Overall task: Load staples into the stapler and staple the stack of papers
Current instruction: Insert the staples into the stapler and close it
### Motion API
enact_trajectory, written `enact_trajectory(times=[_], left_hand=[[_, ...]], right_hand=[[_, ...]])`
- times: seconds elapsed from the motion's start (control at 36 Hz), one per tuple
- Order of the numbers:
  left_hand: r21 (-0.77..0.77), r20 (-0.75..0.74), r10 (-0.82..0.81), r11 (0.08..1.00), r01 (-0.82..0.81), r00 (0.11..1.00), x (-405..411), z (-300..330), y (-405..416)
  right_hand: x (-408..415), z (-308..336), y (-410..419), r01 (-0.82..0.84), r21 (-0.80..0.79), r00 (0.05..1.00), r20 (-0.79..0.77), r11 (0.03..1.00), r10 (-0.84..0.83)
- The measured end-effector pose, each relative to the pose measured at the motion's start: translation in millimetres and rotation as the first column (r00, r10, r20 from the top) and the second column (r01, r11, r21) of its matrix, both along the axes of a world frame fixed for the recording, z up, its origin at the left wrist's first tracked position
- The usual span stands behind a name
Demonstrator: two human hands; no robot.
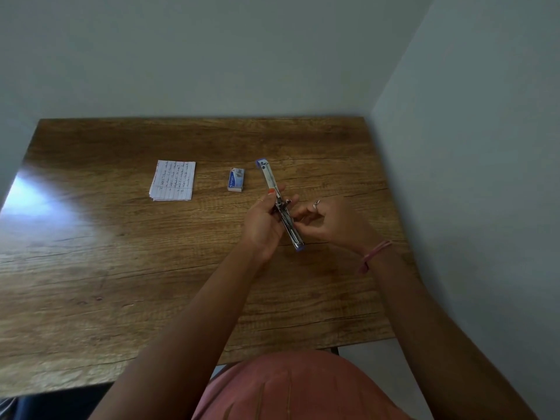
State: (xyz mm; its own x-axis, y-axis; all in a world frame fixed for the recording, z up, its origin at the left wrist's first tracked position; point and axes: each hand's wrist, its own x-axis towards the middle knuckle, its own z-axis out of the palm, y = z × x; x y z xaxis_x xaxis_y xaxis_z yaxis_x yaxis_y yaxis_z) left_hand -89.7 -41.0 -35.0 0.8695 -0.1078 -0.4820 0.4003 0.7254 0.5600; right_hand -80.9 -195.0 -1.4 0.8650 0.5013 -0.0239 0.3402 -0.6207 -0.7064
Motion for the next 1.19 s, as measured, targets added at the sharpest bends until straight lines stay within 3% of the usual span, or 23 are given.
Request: enact_trajectory(times=[0.25,0.92,1.19], left_hand=[[0.055,0.013,-0.064,0.996,0.063,0.998,-1.4,7.4,-1.4],[0.099,-0.017,-0.105,0.989,0.106,0.994,-6.0,10.1,-2.7],[0.062,-0.035,-0.078,0.995,0.080,0.996,-8.2,10.4,-4.1]], right_hand=[[1.1,10.1,2.8,-0.100,-0.090,0.986,0.125,0.991,0.111],[0.1,17.4,9.7,-0.160,-0.285,0.975,0.104,0.945,0.197],[-8.2,11.4,8.9,-0.078,-0.214,0.990,0.100,0.974,0.101]])
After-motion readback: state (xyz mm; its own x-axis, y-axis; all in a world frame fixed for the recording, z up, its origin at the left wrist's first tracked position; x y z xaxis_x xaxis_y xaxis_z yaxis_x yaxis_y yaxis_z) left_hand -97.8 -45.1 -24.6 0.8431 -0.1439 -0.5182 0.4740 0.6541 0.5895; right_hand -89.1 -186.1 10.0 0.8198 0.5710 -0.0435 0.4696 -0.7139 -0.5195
